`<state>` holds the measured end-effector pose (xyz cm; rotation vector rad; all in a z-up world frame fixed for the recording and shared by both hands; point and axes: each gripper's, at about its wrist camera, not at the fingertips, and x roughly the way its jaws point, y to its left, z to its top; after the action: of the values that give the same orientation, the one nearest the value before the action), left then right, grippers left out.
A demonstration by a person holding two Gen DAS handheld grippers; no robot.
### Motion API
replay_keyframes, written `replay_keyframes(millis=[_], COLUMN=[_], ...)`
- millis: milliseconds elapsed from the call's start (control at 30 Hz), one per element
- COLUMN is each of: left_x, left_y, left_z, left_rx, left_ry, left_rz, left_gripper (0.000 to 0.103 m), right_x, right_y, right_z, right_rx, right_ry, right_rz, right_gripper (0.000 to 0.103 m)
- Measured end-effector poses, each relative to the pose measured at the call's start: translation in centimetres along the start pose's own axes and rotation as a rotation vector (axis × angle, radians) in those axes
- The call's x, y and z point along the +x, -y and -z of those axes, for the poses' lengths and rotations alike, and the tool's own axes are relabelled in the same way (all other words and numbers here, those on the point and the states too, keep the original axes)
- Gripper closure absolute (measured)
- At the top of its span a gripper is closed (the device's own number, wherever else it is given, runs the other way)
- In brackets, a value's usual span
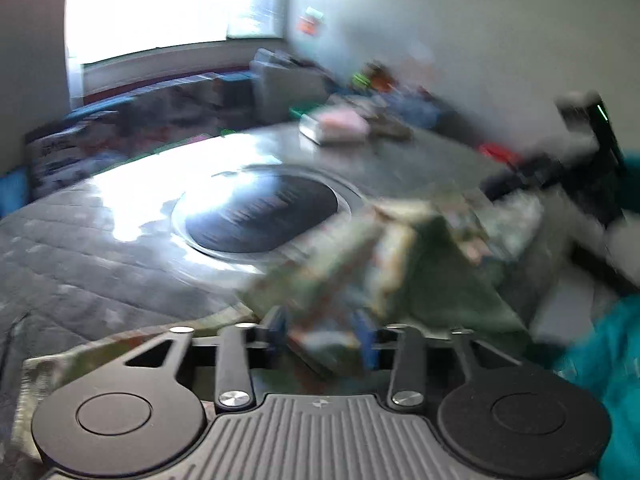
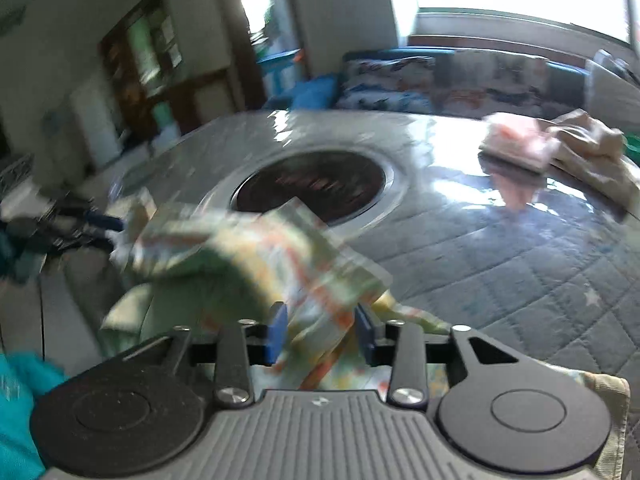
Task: Fold clothes
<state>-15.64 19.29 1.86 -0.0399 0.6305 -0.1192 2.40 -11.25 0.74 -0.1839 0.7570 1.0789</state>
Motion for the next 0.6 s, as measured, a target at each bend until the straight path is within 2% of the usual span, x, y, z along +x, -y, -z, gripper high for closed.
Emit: replay_keyframes(millis=[100,200,433,600], left_x=[1.6,3.3,6.3,6.4], left_y=[-1.6,-2.7,-2.3,-2.2], left_z=[-1.2,-1.6,-1.5,-1.0], left_rx=[-0.116,-0.159,-0.115,-0.113], left_ry=[-0.004,-0.041,-0.117,-0.131], left_rz=[-0.074,-0.114,-0.069,-0.033], left_gripper=[0.053,0.049,0.048,0.051], right_x=[1.2,2.4,4.0,4.6], right_y=[2.1,3.2,3.5,3.4], right_z=[-0.7,-1.0,-0.6,-0.4], right_rx=[0.101,0.144,0.172,0.188], right_ry=[0.015,0.011,-0.020,-0.043], right_rz=[0.006,0.006,0.014,0.012], right_gripper=[0.058,0.057,0.051,0.051])
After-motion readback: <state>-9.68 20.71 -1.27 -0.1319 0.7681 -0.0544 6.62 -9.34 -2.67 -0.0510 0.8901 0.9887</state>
